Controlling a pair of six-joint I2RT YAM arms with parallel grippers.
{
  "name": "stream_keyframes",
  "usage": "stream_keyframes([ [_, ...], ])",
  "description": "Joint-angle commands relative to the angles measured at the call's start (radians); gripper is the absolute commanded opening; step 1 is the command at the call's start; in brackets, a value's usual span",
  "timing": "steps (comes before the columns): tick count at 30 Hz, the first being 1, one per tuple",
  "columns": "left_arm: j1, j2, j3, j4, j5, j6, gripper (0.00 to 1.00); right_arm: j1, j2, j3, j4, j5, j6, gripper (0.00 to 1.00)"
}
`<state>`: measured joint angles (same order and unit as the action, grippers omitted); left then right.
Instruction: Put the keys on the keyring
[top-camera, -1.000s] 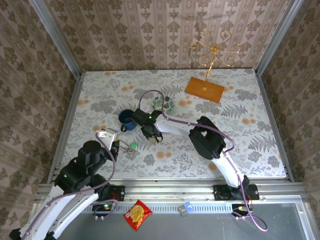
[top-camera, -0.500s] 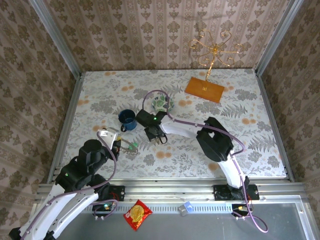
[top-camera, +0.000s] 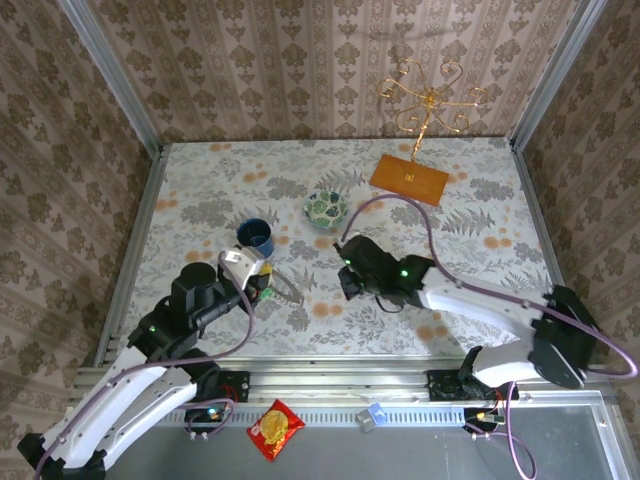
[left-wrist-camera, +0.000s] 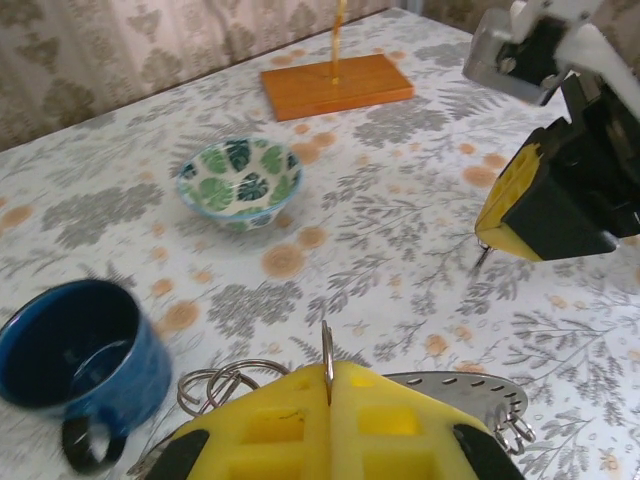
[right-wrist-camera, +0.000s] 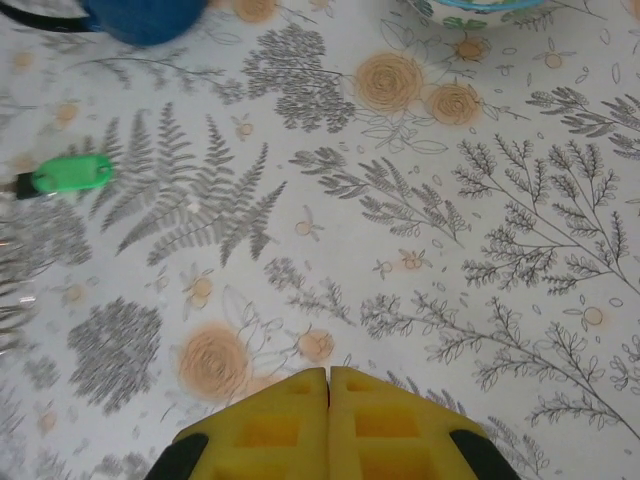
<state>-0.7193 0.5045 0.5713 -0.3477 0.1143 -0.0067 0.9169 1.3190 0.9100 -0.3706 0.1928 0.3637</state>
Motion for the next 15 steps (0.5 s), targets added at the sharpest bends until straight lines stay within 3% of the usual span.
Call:
stream_keyframes([
  [1, -0.012, 0.047, -0.013, 0.164, 0.112, 0.067, 0.00, -0.012, -0.121, -0.098, 0.132, -0.102, -0.145, 0.00],
  [8, -0.043, 0.198, -0.008, 0.325, 0.239, 0.116, 0.00, -0.137, -0.358, -0.216, 0.194, -0.380, -0.236, 0.00],
  [15, -0.075, 0.304, -0.018, 0.469, 0.334, 0.140, 0.00, -0.158, -0.504, -0.293, 0.274, -0.521, -0.276, 0.00],
])
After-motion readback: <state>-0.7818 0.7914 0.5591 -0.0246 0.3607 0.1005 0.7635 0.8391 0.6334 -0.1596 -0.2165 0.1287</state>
